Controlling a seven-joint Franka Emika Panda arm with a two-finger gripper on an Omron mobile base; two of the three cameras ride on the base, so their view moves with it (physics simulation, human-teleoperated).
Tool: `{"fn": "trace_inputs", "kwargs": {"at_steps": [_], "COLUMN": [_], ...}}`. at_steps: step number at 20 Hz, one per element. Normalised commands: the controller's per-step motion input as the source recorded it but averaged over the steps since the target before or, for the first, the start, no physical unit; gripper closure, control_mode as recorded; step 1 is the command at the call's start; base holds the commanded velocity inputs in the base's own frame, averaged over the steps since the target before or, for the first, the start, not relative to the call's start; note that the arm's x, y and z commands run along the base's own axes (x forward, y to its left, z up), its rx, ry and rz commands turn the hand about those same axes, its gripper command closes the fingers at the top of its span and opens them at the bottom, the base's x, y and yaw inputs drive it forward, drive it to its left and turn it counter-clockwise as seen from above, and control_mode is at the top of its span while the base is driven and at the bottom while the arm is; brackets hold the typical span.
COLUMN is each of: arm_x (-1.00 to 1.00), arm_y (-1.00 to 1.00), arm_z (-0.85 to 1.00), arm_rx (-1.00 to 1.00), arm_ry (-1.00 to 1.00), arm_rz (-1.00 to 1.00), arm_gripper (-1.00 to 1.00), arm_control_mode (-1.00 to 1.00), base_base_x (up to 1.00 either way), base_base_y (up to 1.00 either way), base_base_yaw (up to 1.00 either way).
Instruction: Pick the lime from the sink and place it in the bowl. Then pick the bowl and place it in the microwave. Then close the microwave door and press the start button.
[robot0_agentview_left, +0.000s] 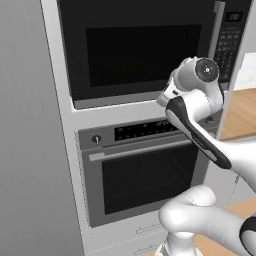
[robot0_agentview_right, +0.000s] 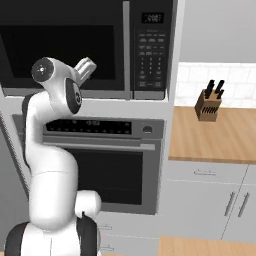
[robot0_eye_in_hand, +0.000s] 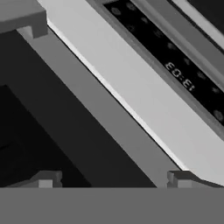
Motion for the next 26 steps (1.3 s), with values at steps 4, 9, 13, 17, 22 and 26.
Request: {"fn": "trace_inputs", "kwargs": {"at_steps": [4,9,13,17,22,26], "arm_x": [-1.00,-0.71,-0.06,0.00,-0.08,-0.17], "arm_y": [-0.51,-0.62,0.04,-0.28,-0.40,-0.32], "arm_z": [0.00,0.01,-0.20,0.18,0.41,0.24], "arm_rx": [0.09,0.20,0.10,0.48,0.74,0.75], "arm_ry": [-0.03,-0.03,0.05,0.09,0.25,0.31], "arm_rz": [0.15,0.06,0.02,-0.18,-0.35,-0.38], "arm_gripper": [-1.00,-1.00,-1.00,-1.00,-1.00,-1.00], "arm_control_mode": [-1.00,-1.00,-1.00,-1.00,-1.00,-1.00], "base_base_x": [0.00,0.00,0.00,0.00,0.00,0.00], "base_base_y": [0.00,0.00,0.00,0.00,0.00,0.00], "base_base_yaw": [0.00,0.00,0.00,0.00,0.00,0.00]}}
